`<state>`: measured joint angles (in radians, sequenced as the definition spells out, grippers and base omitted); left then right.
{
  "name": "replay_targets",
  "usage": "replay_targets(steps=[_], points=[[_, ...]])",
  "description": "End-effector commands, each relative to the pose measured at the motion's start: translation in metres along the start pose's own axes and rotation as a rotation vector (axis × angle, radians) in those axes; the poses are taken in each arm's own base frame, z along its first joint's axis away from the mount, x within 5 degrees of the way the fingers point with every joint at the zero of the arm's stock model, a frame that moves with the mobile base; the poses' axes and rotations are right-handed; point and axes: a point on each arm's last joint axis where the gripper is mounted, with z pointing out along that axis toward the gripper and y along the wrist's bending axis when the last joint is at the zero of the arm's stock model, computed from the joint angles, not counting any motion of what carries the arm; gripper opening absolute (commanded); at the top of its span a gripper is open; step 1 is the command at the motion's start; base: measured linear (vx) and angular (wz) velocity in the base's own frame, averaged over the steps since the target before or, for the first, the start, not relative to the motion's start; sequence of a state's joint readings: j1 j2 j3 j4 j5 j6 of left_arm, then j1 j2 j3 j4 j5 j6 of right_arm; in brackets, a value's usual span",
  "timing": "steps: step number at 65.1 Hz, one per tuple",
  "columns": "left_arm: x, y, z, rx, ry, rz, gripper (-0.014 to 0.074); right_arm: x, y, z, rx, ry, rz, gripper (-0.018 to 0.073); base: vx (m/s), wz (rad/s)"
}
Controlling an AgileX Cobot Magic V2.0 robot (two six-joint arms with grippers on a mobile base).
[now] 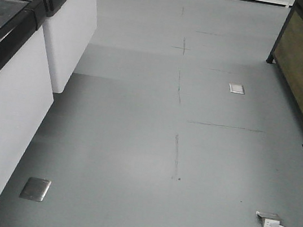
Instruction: Left arm holds basket, right arm returns cookies
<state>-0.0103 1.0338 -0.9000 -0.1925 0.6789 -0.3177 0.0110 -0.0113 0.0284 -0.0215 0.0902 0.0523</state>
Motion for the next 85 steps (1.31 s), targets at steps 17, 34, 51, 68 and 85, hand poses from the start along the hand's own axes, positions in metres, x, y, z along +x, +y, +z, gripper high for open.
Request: replay_targets(steps=[17, 34, 51, 68, 85], points=[[-0.070, 0.017, -0.055, 0.038, -0.188, -0.196, 0.0470, -0.002, 0.000, 0.000, -0.003, -0.069, -0.002, -0.0011, 0.00, 0.00], [-0.101, 0.051, -0.091, 0.126, -0.322, -0.442, 0.0470, -0.002, 0.000, 0.000, -0.003, -0.069, -0.002, -0.0011, 0.00, 0.00], [-0.112, 0.078, -0.115, 0.179, -0.491, -0.626, 0.0470, -0.002, 0.000, 0.000, -0.003, -0.069, -0.002, -0.0011, 0.00, 0.00], [-0.119, 0.106, -0.118, 0.191, -0.542, -0.740, 0.0470, -0.002, 0.000, 0.000, -0.003, -0.069, -0.002, -0.0011, 0.00, 0.00], [-0.134, 0.146, -0.112, 0.270, -0.612, -0.821, 0.0470, -0.002, 0.000, 0.000, -0.003, -0.069, -0.002, -0.0011, 0.00, 0.00]])
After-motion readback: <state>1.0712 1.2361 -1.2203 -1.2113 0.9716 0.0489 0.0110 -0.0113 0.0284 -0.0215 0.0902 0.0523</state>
